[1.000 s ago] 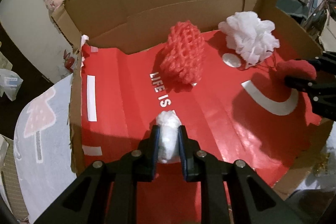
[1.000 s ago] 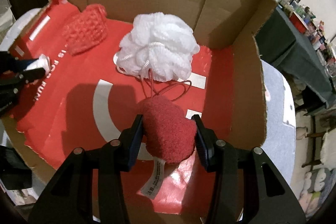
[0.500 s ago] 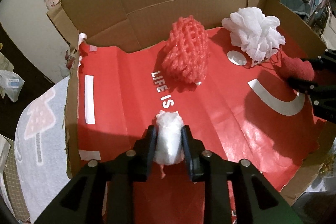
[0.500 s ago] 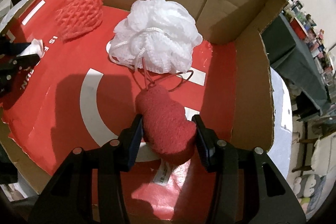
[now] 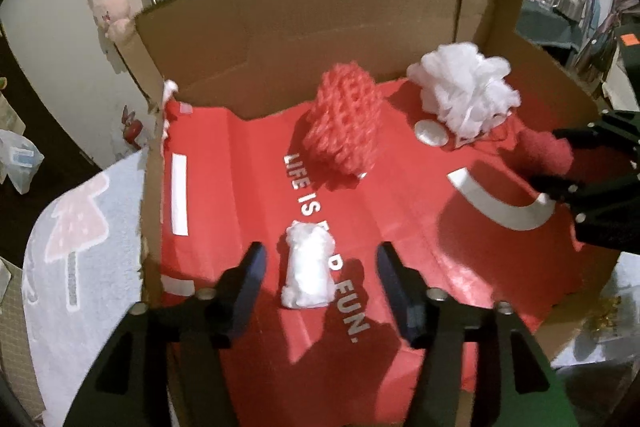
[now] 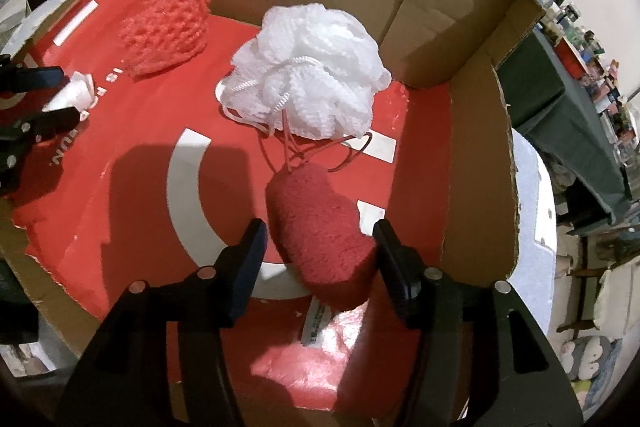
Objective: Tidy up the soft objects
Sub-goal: 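Open both tools to drop the cloth and sponge in the box, withdraw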
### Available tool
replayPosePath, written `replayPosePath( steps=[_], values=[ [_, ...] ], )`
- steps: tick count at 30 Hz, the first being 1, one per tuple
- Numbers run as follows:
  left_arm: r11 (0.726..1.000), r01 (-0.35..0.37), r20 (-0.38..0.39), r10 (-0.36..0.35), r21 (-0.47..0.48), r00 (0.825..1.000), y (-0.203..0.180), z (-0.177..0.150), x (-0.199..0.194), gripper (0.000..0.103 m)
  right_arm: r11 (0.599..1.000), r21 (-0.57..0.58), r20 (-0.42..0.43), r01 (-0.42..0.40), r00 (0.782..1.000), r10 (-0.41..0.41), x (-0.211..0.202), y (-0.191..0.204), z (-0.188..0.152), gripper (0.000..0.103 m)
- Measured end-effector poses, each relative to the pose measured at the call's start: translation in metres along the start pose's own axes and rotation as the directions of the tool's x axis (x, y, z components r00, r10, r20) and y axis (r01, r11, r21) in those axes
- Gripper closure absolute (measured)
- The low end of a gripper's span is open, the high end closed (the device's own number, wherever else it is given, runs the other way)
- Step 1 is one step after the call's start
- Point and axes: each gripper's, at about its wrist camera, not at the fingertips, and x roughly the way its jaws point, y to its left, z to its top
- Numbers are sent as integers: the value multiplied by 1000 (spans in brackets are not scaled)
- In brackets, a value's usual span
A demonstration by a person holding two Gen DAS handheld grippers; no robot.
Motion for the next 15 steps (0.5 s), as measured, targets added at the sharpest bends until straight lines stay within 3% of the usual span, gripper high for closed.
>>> replayPosePath(
  steps=[4, 12, 15],
  values=[
    [1000, 15, 62, -15, -6, 998, -2, -3, -19, 29, 1000, -1, 22, 10, 1000, -10, -9, -1, -2, 33],
    [996, 48, 171, -36, -72, 985, 1, -10, -62, 13, 999, 45, 88, 0, 996, -4, -39, -16, -5, 32],
    [993, 70, 216, -48, -97, 975, 2, -11, -79, 8, 997, 70, 133, -16, 991, 7, -59, -19, -10, 27]
  ],
)
